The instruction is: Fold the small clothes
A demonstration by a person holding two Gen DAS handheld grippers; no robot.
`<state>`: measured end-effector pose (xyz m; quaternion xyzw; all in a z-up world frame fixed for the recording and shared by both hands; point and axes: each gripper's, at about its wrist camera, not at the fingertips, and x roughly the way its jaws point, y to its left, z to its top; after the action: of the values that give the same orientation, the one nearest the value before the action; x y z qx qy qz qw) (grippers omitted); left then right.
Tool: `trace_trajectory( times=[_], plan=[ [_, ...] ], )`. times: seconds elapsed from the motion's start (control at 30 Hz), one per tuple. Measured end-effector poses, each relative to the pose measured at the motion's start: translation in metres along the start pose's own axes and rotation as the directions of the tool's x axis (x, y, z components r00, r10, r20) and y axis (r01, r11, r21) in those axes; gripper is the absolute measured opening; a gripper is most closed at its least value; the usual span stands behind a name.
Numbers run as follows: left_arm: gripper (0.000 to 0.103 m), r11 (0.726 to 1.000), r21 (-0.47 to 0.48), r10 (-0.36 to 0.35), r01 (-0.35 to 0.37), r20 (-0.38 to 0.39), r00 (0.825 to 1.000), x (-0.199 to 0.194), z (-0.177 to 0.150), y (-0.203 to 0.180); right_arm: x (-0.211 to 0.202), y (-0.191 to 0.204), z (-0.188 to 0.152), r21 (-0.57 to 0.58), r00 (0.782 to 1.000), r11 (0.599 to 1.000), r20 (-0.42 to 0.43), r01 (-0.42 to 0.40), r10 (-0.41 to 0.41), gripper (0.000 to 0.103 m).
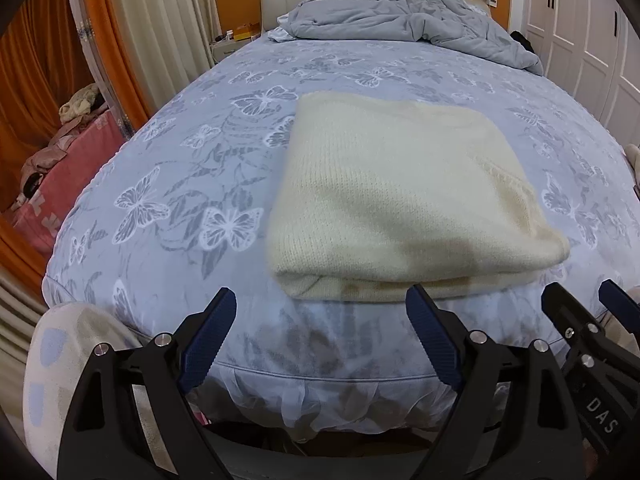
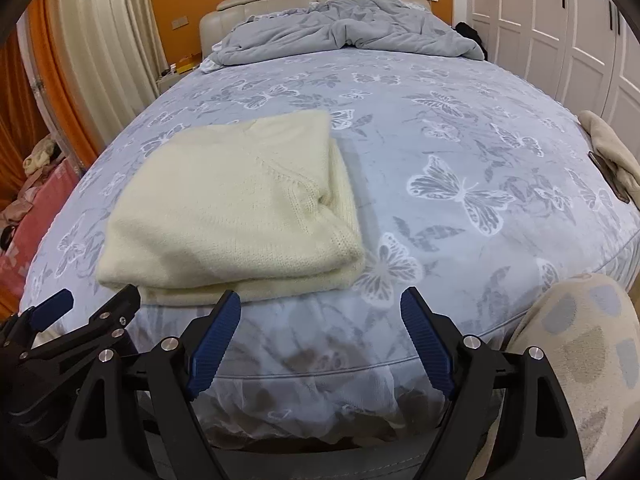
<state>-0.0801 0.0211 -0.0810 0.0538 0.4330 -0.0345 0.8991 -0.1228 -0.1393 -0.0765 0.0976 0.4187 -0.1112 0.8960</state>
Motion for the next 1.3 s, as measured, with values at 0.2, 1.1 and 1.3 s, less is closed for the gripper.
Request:
trace_trajectory(
  times=[0.2, 1.1, 1.3],
  plan=[
    [0.084, 1.0, 0.001, 0.01, -0.01, 0.013, 1.0, -0.001, -0.002, 0.003, -0.001, 0.002, -0.002, 0.003, 1.0, 1.0, 0.001, 0.013, -0.013, 0.08],
    [0.084, 0.999, 0.004, 0.041, -0.041, 0.06, 0.997, 0.002, -0.006, 0.0, 0.005, 0.01, -0.007, -0.023, 1.0, 1.0, -0.016, 0.01, -0.01, 0.08],
    [0.084, 0.999, 0.005, 0.045, -0.046, 0.063, 0.997, 0.001, -0.007, -0.001, 0.004, 0.011, -0.008, -0.019, 1.0, 1.0, -0.019, 0.011, -0.011, 0.08]
  ],
)
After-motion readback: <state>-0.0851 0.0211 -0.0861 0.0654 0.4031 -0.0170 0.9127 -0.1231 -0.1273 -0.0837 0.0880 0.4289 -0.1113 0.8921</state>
